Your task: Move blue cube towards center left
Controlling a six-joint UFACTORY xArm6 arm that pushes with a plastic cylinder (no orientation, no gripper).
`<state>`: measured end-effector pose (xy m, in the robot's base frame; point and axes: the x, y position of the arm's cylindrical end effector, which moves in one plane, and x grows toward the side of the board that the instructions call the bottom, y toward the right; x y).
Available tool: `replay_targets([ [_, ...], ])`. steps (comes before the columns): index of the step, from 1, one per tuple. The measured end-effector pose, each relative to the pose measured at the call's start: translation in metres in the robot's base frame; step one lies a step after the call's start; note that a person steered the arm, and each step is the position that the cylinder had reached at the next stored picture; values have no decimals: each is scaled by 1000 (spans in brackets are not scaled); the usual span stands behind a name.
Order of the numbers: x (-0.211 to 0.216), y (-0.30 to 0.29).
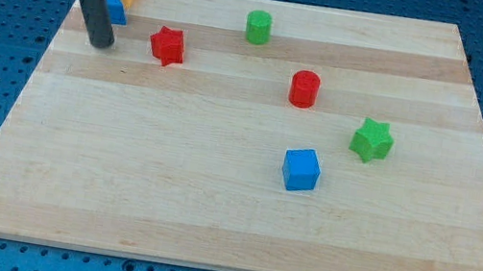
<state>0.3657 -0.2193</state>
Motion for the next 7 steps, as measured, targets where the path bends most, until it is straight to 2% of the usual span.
replay_targets([
  [1, 84, 59],
  [2, 179, 146],
  [3, 250, 235],
  [4, 241, 294],
  [5, 189, 298],
  [6, 154, 281],
  [7, 150, 251],
])
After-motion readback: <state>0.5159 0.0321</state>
